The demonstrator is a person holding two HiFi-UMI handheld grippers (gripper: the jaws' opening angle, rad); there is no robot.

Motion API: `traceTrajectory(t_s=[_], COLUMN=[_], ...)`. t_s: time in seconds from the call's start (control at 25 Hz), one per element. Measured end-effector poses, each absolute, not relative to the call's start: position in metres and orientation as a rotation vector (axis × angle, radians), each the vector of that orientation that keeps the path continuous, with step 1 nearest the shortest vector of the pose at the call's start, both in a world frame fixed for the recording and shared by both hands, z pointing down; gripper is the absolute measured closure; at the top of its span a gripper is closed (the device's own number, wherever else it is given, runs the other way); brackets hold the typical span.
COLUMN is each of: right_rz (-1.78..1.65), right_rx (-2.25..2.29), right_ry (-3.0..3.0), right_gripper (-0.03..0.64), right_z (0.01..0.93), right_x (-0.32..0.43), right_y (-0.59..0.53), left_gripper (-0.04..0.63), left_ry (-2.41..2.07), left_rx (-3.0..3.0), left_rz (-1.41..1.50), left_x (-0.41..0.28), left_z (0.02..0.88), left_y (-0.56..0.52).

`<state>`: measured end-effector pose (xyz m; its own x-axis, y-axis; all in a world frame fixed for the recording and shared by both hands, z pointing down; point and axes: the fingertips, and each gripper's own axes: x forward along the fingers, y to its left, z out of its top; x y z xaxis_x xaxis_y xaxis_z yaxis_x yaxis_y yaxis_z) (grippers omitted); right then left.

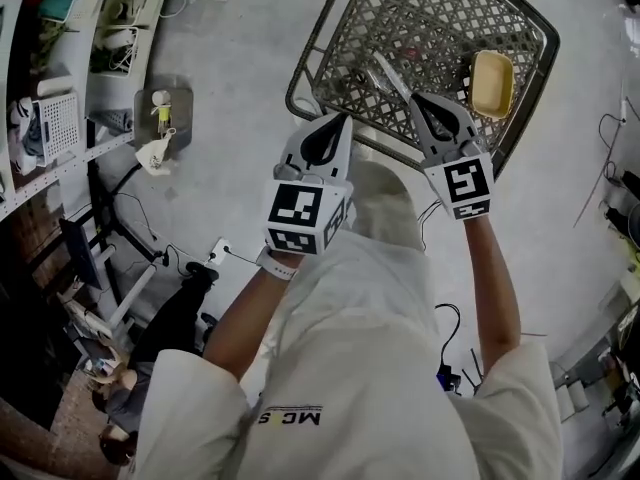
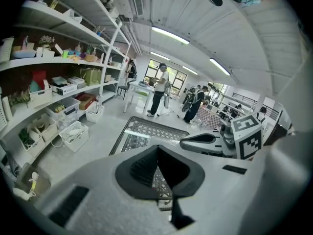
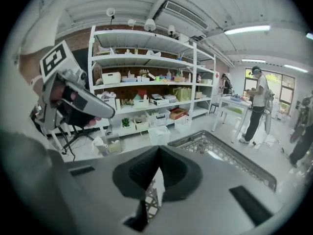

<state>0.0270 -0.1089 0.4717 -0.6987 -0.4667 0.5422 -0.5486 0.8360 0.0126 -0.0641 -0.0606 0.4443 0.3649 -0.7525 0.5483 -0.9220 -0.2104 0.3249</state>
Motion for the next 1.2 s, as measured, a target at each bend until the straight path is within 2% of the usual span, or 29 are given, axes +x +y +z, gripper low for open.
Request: traceTrajectory(t_s=[0.72,1.2], right_rz=[0.120,0.068], right_rx=[1.075,1.318], right_ry=[-2.708,-2.731], right_gripper=[0.601,0.601], right_z=[0.283,0.223], right_x=[0.076,0.131], right_y=[-0.111,-0.083], left_gripper=[0.574,0.574], left_ry=[-1.477,-1.534], left_rx=[2.205,2.364], left_rz=[0.240,0.138], left_x=[-0.048,-0.032], left_z=[0.347,0.278], left_y=[-0.081,-0.080])
